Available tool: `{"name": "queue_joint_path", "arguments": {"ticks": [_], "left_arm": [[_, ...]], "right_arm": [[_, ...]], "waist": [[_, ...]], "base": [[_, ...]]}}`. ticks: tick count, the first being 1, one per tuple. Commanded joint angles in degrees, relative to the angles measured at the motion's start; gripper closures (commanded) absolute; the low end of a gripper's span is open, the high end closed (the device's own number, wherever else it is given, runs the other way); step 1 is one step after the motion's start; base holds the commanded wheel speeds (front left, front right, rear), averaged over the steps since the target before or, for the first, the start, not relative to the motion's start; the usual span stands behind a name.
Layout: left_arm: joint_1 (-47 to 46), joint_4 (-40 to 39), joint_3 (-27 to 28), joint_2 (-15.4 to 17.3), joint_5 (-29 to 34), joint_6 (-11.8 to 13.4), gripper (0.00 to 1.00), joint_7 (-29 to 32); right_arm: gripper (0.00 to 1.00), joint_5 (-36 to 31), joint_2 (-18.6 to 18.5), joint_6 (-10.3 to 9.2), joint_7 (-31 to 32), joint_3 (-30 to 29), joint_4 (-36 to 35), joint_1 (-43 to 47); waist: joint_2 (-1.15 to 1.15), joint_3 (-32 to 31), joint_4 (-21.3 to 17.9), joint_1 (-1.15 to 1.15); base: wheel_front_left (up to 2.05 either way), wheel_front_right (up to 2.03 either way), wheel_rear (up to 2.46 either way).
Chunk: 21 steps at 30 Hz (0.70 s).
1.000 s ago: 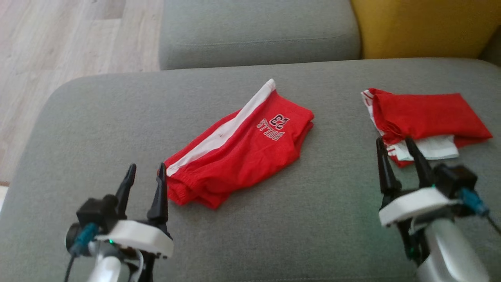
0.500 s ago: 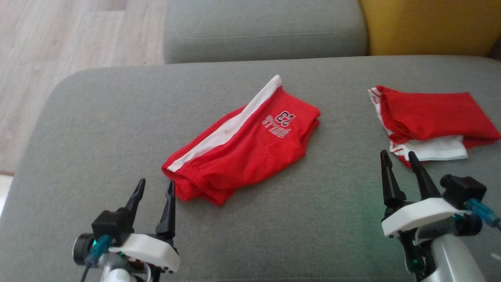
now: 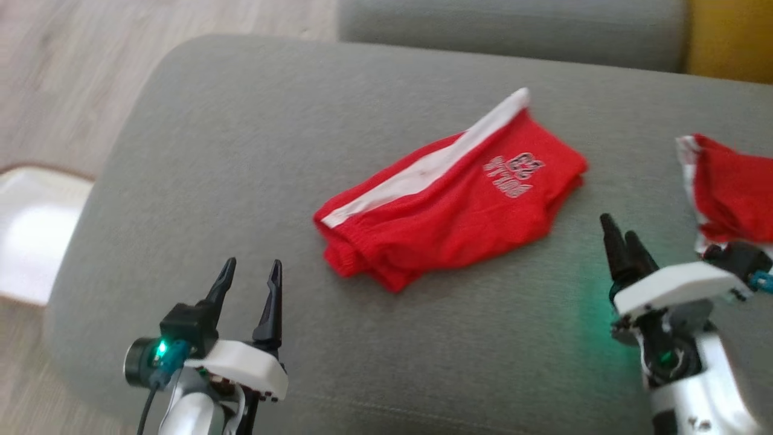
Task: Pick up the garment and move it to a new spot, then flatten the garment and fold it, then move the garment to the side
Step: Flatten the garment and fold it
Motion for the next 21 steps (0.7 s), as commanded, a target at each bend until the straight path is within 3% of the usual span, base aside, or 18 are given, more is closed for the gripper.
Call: {"name": "queue_joint_path", "arguments": {"ticks": [1, 12, 21], "left_arm": [[-2.9, -1.0, 1.7, -0.1, 0.4, -0.4, 0.0, -0.7], [-6.2, 0.3, -0.4, -1.1, -0.3, 0.7, 0.0, -0.7], [-7.7, -1.3, -1.3, -1.3, -1.5, 2.3, 0.0, -0.7]], "right_arm": [[0.0, 1.7, -0.2, -0.05, 1.0, 0.1, 0.4, -3.9], [0.0, 5.3, -0.2, -0.05, 5.5, -9.2, 14.4, -14.9], [0.0, -1.2, -0.7, -0.05, 8.4, -16.4, 23.5, -22.0]], "waist": [[0.0, 2.5, 3.6, 0.0], [0.0, 6.7, 11.2, 0.0], [0.0, 8.9, 13.8, 0.0]], "base": [[0.0, 0.0, 0.0], [0.0, 0.0, 0.0], [0.0, 0.0, 0.0]]}}
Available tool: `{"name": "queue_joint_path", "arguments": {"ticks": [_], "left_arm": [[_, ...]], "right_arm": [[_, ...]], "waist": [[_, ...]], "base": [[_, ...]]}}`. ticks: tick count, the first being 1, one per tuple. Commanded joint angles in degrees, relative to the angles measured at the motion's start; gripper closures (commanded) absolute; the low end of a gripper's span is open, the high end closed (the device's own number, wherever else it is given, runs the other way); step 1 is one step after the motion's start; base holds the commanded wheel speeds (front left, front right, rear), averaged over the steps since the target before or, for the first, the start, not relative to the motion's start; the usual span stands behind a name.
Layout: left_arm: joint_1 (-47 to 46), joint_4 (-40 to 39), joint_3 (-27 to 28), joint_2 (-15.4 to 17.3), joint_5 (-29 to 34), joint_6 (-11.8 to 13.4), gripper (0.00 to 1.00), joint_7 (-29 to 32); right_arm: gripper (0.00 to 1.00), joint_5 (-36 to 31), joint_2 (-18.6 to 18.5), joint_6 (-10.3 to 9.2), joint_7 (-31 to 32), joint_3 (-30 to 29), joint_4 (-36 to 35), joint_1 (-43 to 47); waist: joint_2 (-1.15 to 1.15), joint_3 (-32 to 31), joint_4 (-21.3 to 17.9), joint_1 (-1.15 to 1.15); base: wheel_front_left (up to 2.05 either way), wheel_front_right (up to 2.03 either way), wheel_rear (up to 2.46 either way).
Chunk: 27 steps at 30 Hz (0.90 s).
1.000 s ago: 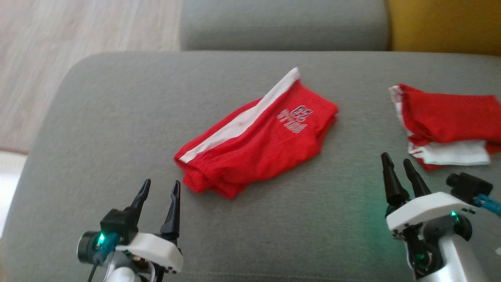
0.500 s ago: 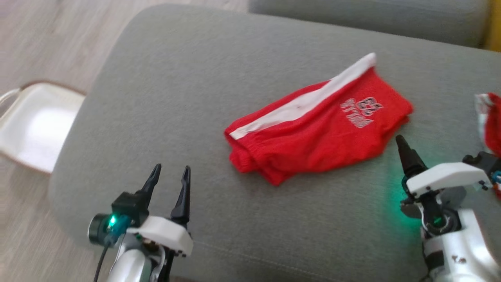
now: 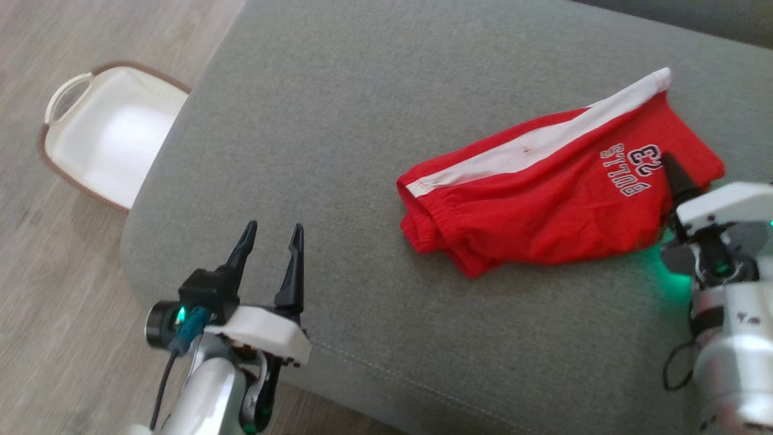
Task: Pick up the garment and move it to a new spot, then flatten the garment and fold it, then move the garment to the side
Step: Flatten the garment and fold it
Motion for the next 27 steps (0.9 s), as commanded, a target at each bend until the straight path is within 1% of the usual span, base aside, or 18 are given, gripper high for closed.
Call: {"name": "queue_joint_path", "arguments": {"ticks": [1, 6, 7, 8, 9, 16, 20, 27], "left_arm": [[-2.5, -1.9, 1.3, 0.2, -0.3, 0.6, 0.0, -0.7], [-3.2, -2.3, 0.0, 0.2, -1.1, 1.5, 0.0, -0.7], [-3.3, -2.2, -0.2, 0.2, -0.9, 1.7, 0.0, -0.7], [-3.4, -2.2, -0.5, 0.1, -0.7, 1.8, 0.0, -0.7], [-3.4, -2.3, -0.6, 0.1, -0.6, 1.9, 0.0, -0.7], [-3.3, -2.0, -0.2, 0.1, -0.5, 2.1, 0.0, -0.7], [-3.2, -1.8, -0.2, 0.1, -0.5, 2.0, 0.0, -0.7], [-2.3, -1.1, 0.4, 0.1, 0.1, 1.5, 0.0, -0.7]], "right_arm": [[0.0, -0.7, 0.9, -0.04, 1.0, 0.7, 1.3, -1.1], [0.0, -4.9, 0.1, -0.04, 2.3, -3.6, 6.4, -5.2], [0.39, -5.9, -0.1, -0.04, 2.2, -4.3, 7.3, -6.0], [0.98, -7.0, -0.2, -0.04, 1.9, -4.9, 8.1, -6.6], [1.0, -7.8, -0.2, -0.04, 1.6, -5.4, 8.7, -7.2], [1.0, -10.7, 0.5, -0.04, -0.8, -7.8, 10.6, -9.2], [1.0, -10.2, 1.0, -0.04, -2.0, -8.5, 9.9, -9.2], [1.0, -6.8, 1.5, -0.04, -3.8, -9.8, 6.7, -7.2]], "waist": [[0.0, 0.8, 0.8, 0.0], [0.0, 1.7, 2.1, 0.0], [0.0, 1.7, 2.2, 0.0], [0.0, 1.8, 2.3, 0.0], [0.0, 1.8, 2.4, 0.0], [0.0, 0.7, 1.3, 0.0], [0.0, -0.3, 0.2, 0.0], [0.0, -2.9, -2.7, 0.0]], "base": [[0.0, 0.0, 0.0], [0.0, 0.0, 0.0], [0.0, 0.0, 0.0], [0.0, 0.0, 0.0], [0.0, 0.0, 0.0], [0.0, 0.0, 0.0], [0.0, 0.0, 0.0], [0.0, 0.0, 0.0]]}}
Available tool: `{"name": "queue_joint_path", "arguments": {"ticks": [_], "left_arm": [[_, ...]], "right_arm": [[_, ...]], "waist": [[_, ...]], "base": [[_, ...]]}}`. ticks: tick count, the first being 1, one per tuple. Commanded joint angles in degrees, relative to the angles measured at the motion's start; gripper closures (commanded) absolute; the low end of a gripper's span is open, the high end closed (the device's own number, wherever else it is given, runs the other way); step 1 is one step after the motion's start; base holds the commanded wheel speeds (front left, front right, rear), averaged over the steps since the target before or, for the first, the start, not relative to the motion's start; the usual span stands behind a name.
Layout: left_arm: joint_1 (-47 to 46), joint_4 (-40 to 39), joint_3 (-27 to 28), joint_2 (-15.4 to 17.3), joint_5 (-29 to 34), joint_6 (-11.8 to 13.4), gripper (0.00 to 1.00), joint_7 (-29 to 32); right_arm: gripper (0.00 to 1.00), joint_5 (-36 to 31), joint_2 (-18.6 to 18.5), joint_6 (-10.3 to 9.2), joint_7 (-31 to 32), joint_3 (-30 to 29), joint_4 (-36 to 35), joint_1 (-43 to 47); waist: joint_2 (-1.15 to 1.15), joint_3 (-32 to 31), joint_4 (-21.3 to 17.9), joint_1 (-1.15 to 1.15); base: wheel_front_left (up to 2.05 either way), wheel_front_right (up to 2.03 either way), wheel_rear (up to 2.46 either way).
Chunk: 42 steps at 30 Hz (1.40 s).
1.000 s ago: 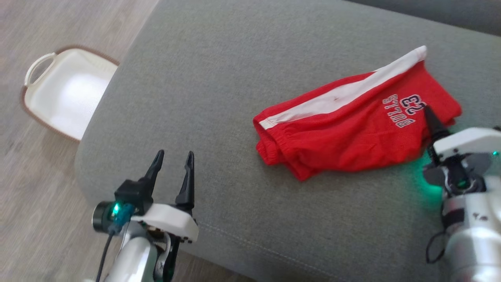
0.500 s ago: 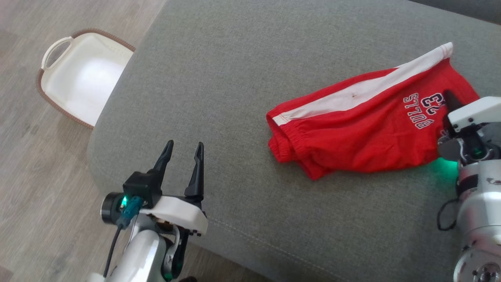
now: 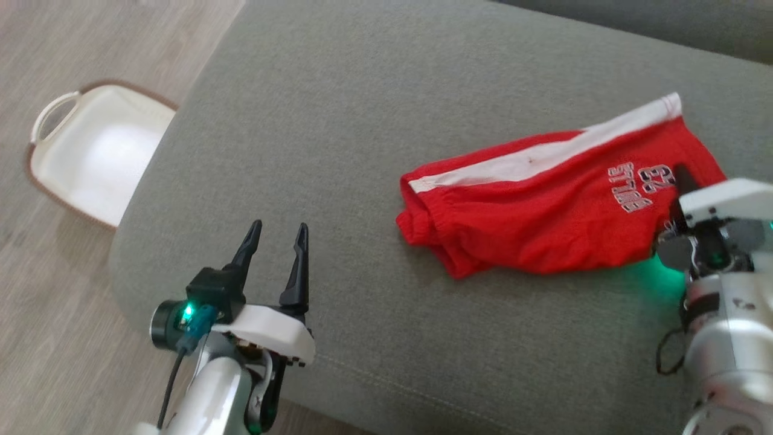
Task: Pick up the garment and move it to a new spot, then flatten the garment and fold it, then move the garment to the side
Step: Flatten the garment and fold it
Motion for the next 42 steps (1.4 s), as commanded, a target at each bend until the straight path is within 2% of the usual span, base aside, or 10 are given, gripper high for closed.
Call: {"name": "queue_joint_path", "arguments": {"ticks": [1, 12, 17, 26, 33, 42], "left_arm": [[-1.1, -1.5, 2.2, 0.5, 0.7, -0.3, 0.0, -0.7], [2.1, -0.5, 3.2, 0.7, 2.0, -1.5, 0.0, -0.7], [4.0, -0.1, 3.0, 0.7, 1.9, -2.5, 0.0, -0.7], [4.9, 0.5, 2.6, 0.6, 2.7, -2.9, 0.0, -0.7], [5.1, 0.8, 2.8, 0.6, 3.0, -3.1, 0.0, -0.7], [5.6, 1.2, 2.6, 0.6, 3.1, -3.4, 0.0, -0.7]], "right_arm": [[1.0, 0.8, 0.7, -0.04, -0.9, 0.6, -2.3, 0.3], [1.0, 4.9, 0.9, -0.04, -5.1, -3.2, -6.5, 10.1], [1.0, 8.8, 0.9, -0.04, -5.9, -1.6, -6.3, 13.4], [1.0, 18.8, 0.9, -0.04, -8.2, 9.4, -8.4, 13.5], [1.0, 27.2, 0.9, -0.04, -10.1, 19.5, -12.9, 14.3], [1.0, 37.9, 0.9, -0.04, -12.4, 35.8, -19.2, 17.2]], "waist": [[0.0, -1.2, -1.3, 0.0], [0.0, -6.6, -6.4, 0.0], [0.0, -8.2, -8.4, 0.0], [0.0, -9.4, -9.6, 0.0], [0.0, -10.5, -8.0, 0.0], [0.0, -11.8, -4.8, 0.0]], "base": [[0.0, 0.0, 0.0], [0.0, 0.0, 0.0], [0.0, 0.0, 0.0], [0.0, 0.0, 0.0], [0.0, 0.0, 0.0], [0.0, 0.0, 0.0]]}}
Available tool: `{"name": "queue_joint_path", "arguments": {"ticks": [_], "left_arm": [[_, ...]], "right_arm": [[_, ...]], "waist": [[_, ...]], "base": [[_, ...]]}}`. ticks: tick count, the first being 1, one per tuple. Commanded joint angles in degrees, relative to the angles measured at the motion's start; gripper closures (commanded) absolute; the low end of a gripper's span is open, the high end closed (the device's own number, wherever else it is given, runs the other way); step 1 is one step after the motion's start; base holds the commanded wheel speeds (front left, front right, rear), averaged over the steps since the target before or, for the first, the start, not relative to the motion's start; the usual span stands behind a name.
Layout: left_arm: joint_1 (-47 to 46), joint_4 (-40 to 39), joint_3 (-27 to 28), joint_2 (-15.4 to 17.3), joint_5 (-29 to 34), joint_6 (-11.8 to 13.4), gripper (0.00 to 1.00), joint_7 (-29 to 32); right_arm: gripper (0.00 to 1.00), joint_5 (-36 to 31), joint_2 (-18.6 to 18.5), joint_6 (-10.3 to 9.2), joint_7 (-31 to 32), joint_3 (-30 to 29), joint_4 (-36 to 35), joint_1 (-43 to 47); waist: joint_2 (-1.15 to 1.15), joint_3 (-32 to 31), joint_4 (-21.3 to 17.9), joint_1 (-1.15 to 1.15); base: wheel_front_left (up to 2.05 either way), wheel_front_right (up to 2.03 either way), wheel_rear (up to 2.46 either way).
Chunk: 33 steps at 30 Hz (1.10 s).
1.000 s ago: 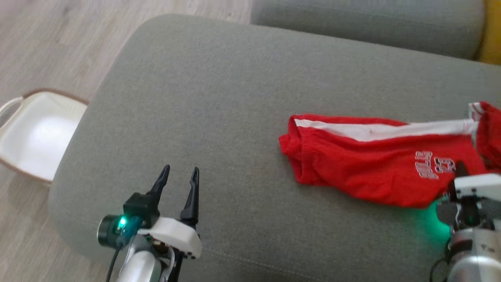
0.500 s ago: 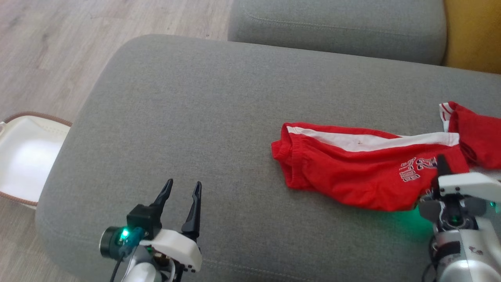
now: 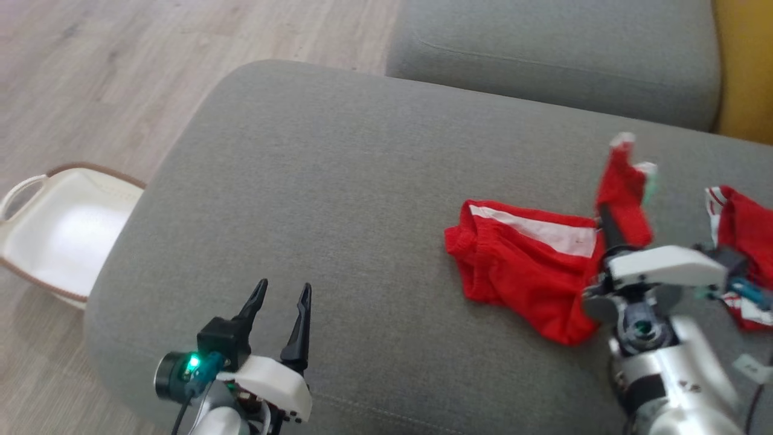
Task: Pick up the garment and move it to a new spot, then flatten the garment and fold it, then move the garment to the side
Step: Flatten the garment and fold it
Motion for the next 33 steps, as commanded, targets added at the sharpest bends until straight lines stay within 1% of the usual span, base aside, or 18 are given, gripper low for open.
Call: {"name": "queue_joint_path", "arguments": {"ticks": [1, 4, 8, 15, 19, 20, 21, 24, 29, 33], "left_arm": [[-1.0, -1.6, 1.8, 0.3, 0.6, -0.1, 0.0, -0.7], [-0.7, -1.5, 1.8, 0.3, 0.6, -0.2, 0.0, -0.7], [-0.5, -1.4, 1.7, 0.3, 0.6, -0.3, 0.0, -0.7], [-0.5, -1.3, 1.4, 0.3, 0.6, -0.4, 0.0, -0.7], [-0.5, -1.2, 1.2, 0.3, 0.4, -0.3, 0.0, -0.7], [-0.5, -1.2, 1.2, 0.3, 0.4, -0.3, 0.0, -0.7], [-0.5, -1.2, 1.1, 0.3, 0.4, -0.3, 0.0, -0.7], [-0.6, -1.3, 1.1, 0.2, 0.2, -0.2, 0.0, -0.7], [-0.9, -1.3, 1.0, 0.2, -0.1, -0.1, 0.0, -0.7], [-1.2, -1.2, 1.2, 0.2, -0.3, 0.2, 0.0, -0.7]], "right_arm": [[1.0, 1.3, -0.2, -0.04, -0.8, 3.5, -2.7, -1.1], [1.0, 2.8, -0.2, -0.04, -2.0, 8.0, -3.0, -0.6], [1.0, 4.4, -0.2, -0.04, -3.5, 12.1, -2.0, -0.8], [1.0, 6.1, -0.2, -0.04, -5.1, 16.3, 0.3, -1.8], [1.0, 5.8, -0.2, -0.04, -5.9, 19.0, 1.6, -2.5], [0.52, 5.5, -0.2, -0.04, -5.9, 19.9, 1.7, -2.6], [0.0, 5.8, -0.2, -0.04, -5.8, 20.6, 1.7, -2.5], [0.0, 5.0, -0.2, -0.04, -5.8, 23.1, 2.6, -2.6], [0.0, 0.5, -0.2, -0.04, -5.8, 28.0, 5.5, -3.5], [0.0, -2.5, -0.2, -0.04, -4.0, 31.8, 9.0, -4.3]], "waist": [[0.0, -0.3, 1.0, 0.0], [0.0, -0.3, 2.3, 0.0], [0.0, 0.0, 4.2, 0.0], [0.0, 0.7, 6.5, 0.0], [0.0, 1.1, 7.6, 0.0], [0.0, 1.2, 7.8, 0.0], [0.0, 1.3, 8.0, 0.0], [0.0, 1.7, 8.4, 0.0], [0.0, 2.2, 8.4, 0.0], [0.0, 2.5, 7.8, 0.0]], "base": [[0.0, 0.0, 0.0], [0.0, 0.0, 0.0], [0.0, 0.0, 0.0], [0.0, 0.0, 0.0], [0.0, 0.0, 0.0], [0.0, 0.0, 0.0], [0.0, 0.0, 0.0], [0.0, 0.0, 0.0], [0.0, 0.0, 0.0], [0.0, 0.0, 0.0]]}}
